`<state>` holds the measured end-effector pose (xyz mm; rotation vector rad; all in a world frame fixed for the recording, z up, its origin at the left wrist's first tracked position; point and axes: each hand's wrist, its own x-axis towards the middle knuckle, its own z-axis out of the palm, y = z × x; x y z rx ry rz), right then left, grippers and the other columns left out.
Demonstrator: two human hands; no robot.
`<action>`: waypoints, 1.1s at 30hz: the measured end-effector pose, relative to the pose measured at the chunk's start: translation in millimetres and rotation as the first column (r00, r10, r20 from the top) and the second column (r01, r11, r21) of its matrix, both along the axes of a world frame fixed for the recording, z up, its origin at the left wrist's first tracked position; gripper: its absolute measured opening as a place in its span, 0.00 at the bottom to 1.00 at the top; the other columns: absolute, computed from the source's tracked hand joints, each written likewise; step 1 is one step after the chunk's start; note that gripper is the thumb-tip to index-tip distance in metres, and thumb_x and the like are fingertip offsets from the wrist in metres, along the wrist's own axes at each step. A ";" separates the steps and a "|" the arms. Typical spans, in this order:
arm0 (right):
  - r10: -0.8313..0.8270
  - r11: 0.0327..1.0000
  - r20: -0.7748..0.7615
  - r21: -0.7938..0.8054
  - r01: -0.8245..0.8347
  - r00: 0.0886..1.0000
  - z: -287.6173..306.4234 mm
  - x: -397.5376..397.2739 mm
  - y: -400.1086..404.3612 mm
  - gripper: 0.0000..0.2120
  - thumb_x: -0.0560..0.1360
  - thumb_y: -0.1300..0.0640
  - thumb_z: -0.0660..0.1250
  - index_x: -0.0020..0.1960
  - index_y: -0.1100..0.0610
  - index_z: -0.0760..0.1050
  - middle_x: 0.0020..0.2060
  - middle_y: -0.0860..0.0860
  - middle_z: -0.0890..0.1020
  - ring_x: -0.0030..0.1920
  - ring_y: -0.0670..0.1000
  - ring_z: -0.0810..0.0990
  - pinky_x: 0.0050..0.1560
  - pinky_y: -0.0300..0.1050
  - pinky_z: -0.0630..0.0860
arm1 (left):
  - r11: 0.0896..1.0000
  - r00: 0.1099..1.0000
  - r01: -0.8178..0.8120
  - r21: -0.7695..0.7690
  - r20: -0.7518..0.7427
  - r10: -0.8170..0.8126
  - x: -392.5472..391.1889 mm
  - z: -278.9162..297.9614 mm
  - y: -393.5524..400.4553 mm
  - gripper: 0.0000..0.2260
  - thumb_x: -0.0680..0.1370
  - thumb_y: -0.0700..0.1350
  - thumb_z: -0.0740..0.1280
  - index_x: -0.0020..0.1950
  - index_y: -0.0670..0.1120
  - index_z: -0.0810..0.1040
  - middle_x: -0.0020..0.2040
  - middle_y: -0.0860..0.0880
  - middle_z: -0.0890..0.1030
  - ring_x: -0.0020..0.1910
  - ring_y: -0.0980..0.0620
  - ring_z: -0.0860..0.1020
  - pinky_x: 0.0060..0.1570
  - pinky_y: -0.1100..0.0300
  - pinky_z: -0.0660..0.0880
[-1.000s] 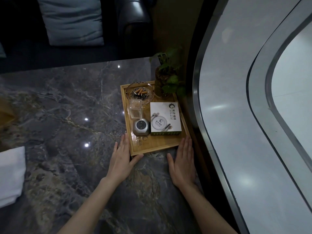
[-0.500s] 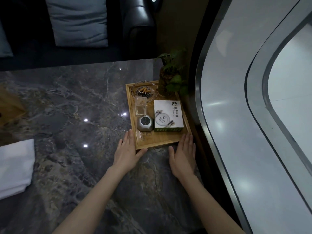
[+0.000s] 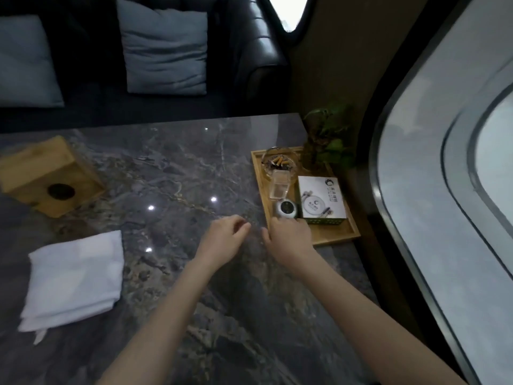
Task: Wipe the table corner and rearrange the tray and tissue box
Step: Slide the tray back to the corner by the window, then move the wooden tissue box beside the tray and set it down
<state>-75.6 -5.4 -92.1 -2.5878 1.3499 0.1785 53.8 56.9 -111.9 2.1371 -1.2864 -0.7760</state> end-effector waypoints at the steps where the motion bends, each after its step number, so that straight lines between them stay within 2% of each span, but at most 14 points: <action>1: 0.038 0.999 0.055 -0.016 -0.037 0.998 3.4 12.8 0.6 0.16 0.78 0.48 0.54 0.49 0.57 0.75 0.46 0.55 0.82 0.46 0.56 0.80 0.47 0.50 0.71 | 0.999 0.999 -0.043 -0.027 -0.006 0.043 12.5 9.3 3.7 0.11 0.76 0.49 0.63 0.51 0.45 0.80 0.49 0.44 0.83 0.49 0.48 0.79 0.53 0.52 0.75; 4: 0.120 0.993 0.210 -0.009 -0.120 0.970 14.3 51.6 2.5 0.14 0.78 0.50 0.56 0.54 0.58 0.72 0.49 0.56 0.80 0.47 0.57 0.80 0.45 0.51 0.73 | 0.990 0.992 -0.126 -0.064 0.009 0.127 53.2 33.4 16.3 0.11 0.76 0.48 0.64 0.52 0.44 0.81 0.50 0.43 0.84 0.51 0.45 0.79 0.52 0.55 0.73; 9: 0.185 0.978 0.382 0.017 -0.207 0.906 36.0 120.4 3.0 0.17 0.78 0.52 0.57 0.65 0.57 0.67 0.58 0.56 0.78 0.55 0.59 0.78 0.52 0.53 0.74 | 0.961 0.963 -0.267 -0.078 0.012 0.269 126.0 66.6 45.5 0.13 0.77 0.50 0.61 0.54 0.45 0.80 0.51 0.45 0.83 0.51 0.47 0.78 0.46 0.59 0.69; 12: 0.150 0.973 0.550 0.064 -0.220 0.822 47.2 163.0 7.3 0.19 0.78 0.54 0.59 0.67 0.58 0.66 0.57 0.55 0.79 0.54 0.55 0.78 0.53 0.50 0.73 | 0.904 0.914 -0.405 -0.139 -0.027 0.405 169.1 77.4 67.2 0.12 0.77 0.49 0.61 0.55 0.45 0.78 0.52 0.46 0.82 0.52 0.48 0.77 0.48 0.59 0.69; 15: 0.053 0.975 0.672 0.125 -0.184 0.739 54.1 209.1 16.2 0.18 0.78 0.56 0.59 0.67 0.58 0.67 0.54 0.53 0.80 0.53 0.52 0.78 0.53 0.49 0.74 | 0.809 0.834 -0.539 -0.235 -0.015 0.551 212.7 78.0 87.8 0.16 0.78 0.48 0.61 0.63 0.43 0.73 0.60 0.44 0.77 0.57 0.48 0.74 0.53 0.59 0.67; 17: -0.011 0.972 0.728 0.168 -0.163 0.685 54.8 242.2 21.8 0.19 0.78 0.56 0.59 0.68 0.58 0.66 0.54 0.54 0.80 0.53 0.53 0.78 0.55 0.49 0.75 | 0.773 0.797 -0.569 -0.281 0.044 0.603 244.9 75.5 101.0 0.22 0.77 0.49 0.63 0.69 0.43 0.66 0.67 0.43 0.70 0.64 0.46 0.69 0.59 0.56 0.65; 20: -0.071 0.962 0.749 0.226 -0.153 0.659 48.1 289.3 29.0 0.20 0.79 0.53 0.58 0.70 0.57 0.64 0.58 0.55 0.79 0.56 0.53 0.78 0.58 0.49 0.74 | 0.808 0.808 -0.543 -0.228 0.119 0.577 295.4 67.6 118.3 0.41 0.69 0.51 0.73 0.74 0.44 0.53 0.75 0.44 0.55 0.73 0.45 0.56 0.70 0.51 0.56; 22: -0.119 0.939 0.731 0.303 -0.163 0.672 40.6 317.2 35.0 0.22 0.79 0.51 0.57 0.71 0.56 0.62 0.63 0.54 0.76 0.61 0.52 0.75 0.63 0.48 0.71 | 0.838 0.836 -0.529 -0.136 0.082 0.542 327.0 58.8 128.1 0.52 0.63 0.52 0.77 0.75 0.46 0.44 0.78 0.47 0.45 0.76 0.48 0.48 0.73 0.50 0.51; 24: -0.176 0.898 0.696 0.403 -0.176 0.696 30.4 339.7 42.2 0.24 0.79 0.49 0.56 0.73 0.56 0.59 0.68 0.54 0.71 0.67 0.51 0.70 0.66 0.44 0.65 | 0.859 0.860 -0.509 -0.056 0.001 0.510 352.5 48.8 134.5 0.58 0.60 0.53 0.78 0.75 0.49 0.39 0.77 0.50 0.41 0.76 0.50 0.45 0.74 0.48 0.49; 26: -0.269 0.832 0.657 0.527 -0.173 0.705 18.3 355.9 51.0 0.25 0.79 0.49 0.55 0.74 0.56 0.56 0.72 0.53 0.65 0.71 0.49 0.64 0.66 0.38 0.59 | 0.858 0.848 -0.512 0.030 -0.144 0.511 369.1 38.3 137.5 0.56 0.62 0.53 0.77 0.75 0.52 0.37 0.77 0.51 0.42 0.76 0.51 0.47 0.74 0.48 0.51; 28: -0.380 0.741 0.605 0.652 -0.161 0.700 5.8 366.7 59.0 0.26 0.80 0.47 0.53 0.74 0.55 0.55 0.74 0.50 0.61 0.73 0.47 0.60 0.66 0.37 0.55 | 0.824 0.749 -0.563 0.059 -0.385 0.539 377.7 23.3 138.1 0.47 0.69 0.55 0.71 0.75 0.53 0.40 0.77 0.51 0.48 0.75 0.53 0.51 0.73 0.51 0.53; 29: -0.423 0.701 0.579 0.697 -0.153 0.697 0.7 370.7 62.1 0.26 0.80 0.46 0.53 0.74 0.54 0.55 0.74 0.49 0.60 0.73 0.47 0.58 0.66 0.36 0.53 | 0.790 0.657 -0.610 0.053 -0.523 0.543 378.0 17.5 136.5 0.40 0.73 0.57 0.66 0.75 0.52 0.43 0.77 0.52 0.51 0.73 0.55 0.54 0.72 0.54 0.55; 31: -0.492 0.643 0.543 0.754 -0.137 0.681 -6.7 377.8 67.2 0.25 0.80 0.45 0.51 0.74 0.53 0.56 0.74 0.47 0.60 0.73 0.45 0.57 0.65 0.35 0.52 | 0.733 0.486 -0.678 0.048 -0.719 0.496 375.5 5.6 131.4 0.27 0.77 0.60 0.56 0.73 0.49 0.59 0.72 0.52 0.65 0.66 0.60 0.67 0.67 0.62 0.63; 33: -0.529 0.618 0.530 0.776 -0.127 0.663 -11.6 383.4 70.6 0.24 0.80 0.45 0.50 0.73 0.52 0.58 0.73 0.46 0.62 0.72 0.44 0.58 0.63 0.33 0.52 | 0.702 0.414 -0.711 0.043 -0.781 0.468 367.5 -0.4 125.0 0.18 0.81 0.54 0.49 0.65 0.49 0.69 0.58 0.53 0.77 0.50 0.66 0.77 0.50 0.70 0.75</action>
